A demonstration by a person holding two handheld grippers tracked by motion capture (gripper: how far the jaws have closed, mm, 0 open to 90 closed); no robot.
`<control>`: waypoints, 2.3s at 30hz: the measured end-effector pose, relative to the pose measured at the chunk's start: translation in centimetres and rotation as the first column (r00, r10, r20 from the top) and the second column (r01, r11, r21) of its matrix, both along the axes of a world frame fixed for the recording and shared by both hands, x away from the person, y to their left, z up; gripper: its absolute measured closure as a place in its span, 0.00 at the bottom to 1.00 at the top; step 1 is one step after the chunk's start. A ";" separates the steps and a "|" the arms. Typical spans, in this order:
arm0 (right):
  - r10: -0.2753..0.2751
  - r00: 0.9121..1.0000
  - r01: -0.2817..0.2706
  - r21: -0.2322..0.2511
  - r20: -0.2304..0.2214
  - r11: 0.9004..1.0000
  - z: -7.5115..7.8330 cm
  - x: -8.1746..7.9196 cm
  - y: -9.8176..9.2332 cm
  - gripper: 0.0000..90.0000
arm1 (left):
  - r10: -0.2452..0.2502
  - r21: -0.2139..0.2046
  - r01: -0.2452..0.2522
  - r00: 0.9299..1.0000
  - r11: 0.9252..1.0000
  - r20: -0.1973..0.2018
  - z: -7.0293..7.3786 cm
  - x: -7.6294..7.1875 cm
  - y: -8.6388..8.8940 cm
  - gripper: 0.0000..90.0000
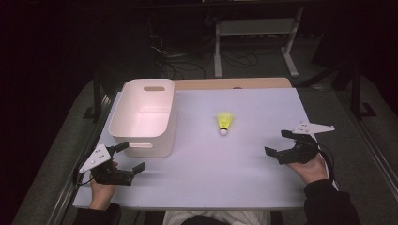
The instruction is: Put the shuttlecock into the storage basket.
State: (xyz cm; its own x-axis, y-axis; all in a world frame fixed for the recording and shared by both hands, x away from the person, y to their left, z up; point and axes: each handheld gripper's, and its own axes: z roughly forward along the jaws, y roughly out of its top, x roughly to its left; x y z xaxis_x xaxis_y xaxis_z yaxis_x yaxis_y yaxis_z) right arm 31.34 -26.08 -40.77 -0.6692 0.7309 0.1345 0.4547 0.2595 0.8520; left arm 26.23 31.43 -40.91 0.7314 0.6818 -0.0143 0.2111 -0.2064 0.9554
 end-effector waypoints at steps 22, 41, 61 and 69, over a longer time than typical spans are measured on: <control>0.024 1.000 -0.024 0.005 -0.002 1.000 0.2 -0.2 0.4 0.00 | 0.003 -0.003 -0.003 1.000 1.000 0.003 0.0 -0.1 0.0 0.00; 0.041 0.999 -0.041 -0.019 -0.015 0.999 1.0 0.7 1.2 0.00 | 0.013 0.005 -0.013 1.000 1.000 0.001 -0.1 -0.1 0.0 0.00; 0.067 0.997 -0.068 -0.057 -0.034 0.996 2.9 2.8 2.3 0.00 | 0.023 -0.006 -0.023 1.000 1.000 0.004 0.0 -0.4 0.1 0.00; 0.075 0.996 -0.078 -0.074 -0.039 0.994 3.4 3.4 2.8 0.00 | 0.021 -0.012 -0.021 1.000 1.000 0.009 0.0 -0.3 0.1 0.00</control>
State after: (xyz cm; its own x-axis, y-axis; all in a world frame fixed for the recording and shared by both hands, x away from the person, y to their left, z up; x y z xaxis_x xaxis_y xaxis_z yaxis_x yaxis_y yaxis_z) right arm 34.78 -23.29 -37.40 -0.7190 0.6868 0.1065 0.4616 0.3573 0.8120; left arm 25.90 31.54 -40.89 0.7171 0.6968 -0.0157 0.2065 -0.1909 0.9596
